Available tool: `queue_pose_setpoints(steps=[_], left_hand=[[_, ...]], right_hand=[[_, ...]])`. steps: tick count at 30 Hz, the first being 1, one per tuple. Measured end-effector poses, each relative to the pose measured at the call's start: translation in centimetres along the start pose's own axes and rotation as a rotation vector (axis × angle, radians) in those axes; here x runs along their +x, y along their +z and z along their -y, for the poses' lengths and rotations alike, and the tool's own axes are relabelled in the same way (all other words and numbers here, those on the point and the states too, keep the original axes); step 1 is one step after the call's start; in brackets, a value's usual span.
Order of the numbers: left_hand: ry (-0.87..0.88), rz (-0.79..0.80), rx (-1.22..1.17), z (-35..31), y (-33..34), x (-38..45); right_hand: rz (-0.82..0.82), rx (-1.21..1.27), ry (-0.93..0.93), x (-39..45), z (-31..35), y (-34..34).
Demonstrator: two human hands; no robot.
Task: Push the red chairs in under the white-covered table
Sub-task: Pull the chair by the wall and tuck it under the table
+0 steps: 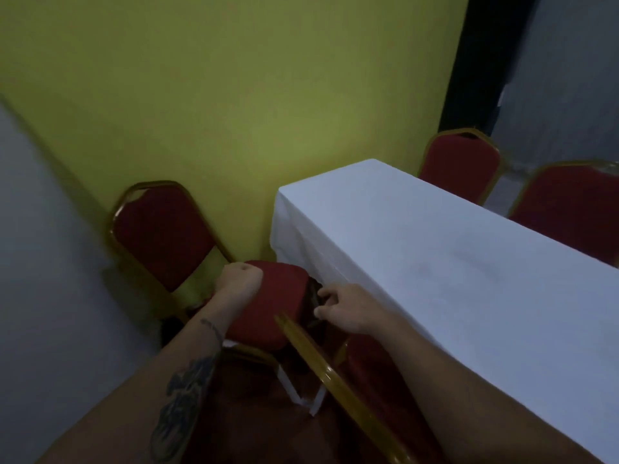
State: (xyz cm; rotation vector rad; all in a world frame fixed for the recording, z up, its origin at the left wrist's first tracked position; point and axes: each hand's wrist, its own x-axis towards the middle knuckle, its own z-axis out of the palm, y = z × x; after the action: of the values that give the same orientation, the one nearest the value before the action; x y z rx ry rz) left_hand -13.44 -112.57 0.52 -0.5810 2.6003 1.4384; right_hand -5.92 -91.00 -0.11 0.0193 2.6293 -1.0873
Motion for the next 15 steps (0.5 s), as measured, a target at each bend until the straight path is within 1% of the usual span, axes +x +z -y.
queue_pose_setpoints(steps=[3, 10, 13, 15], left_hand=[[0.019, -0.041, -0.026, 0.5, -4.2, 2.1], [0.003, -0.248, -0.091, 3.0, -14.4, 10.0], [-0.010, -0.277, -0.106, 4.0, -18.3, 15.0], [0.019, -0.272, -0.089, 4.3, -20.4, 18.7]], right_hand=[[0.046, -0.053, -0.060, 4.2, 2.5, 0.2], [0.192, -0.165, -0.197, 14.6, 10.5, 3.8], [0.231, -0.198, -0.212, 19.6, 13.9, 6.5], [0.247, -0.212, -0.220, 23.1, 16.3, 8.4]])
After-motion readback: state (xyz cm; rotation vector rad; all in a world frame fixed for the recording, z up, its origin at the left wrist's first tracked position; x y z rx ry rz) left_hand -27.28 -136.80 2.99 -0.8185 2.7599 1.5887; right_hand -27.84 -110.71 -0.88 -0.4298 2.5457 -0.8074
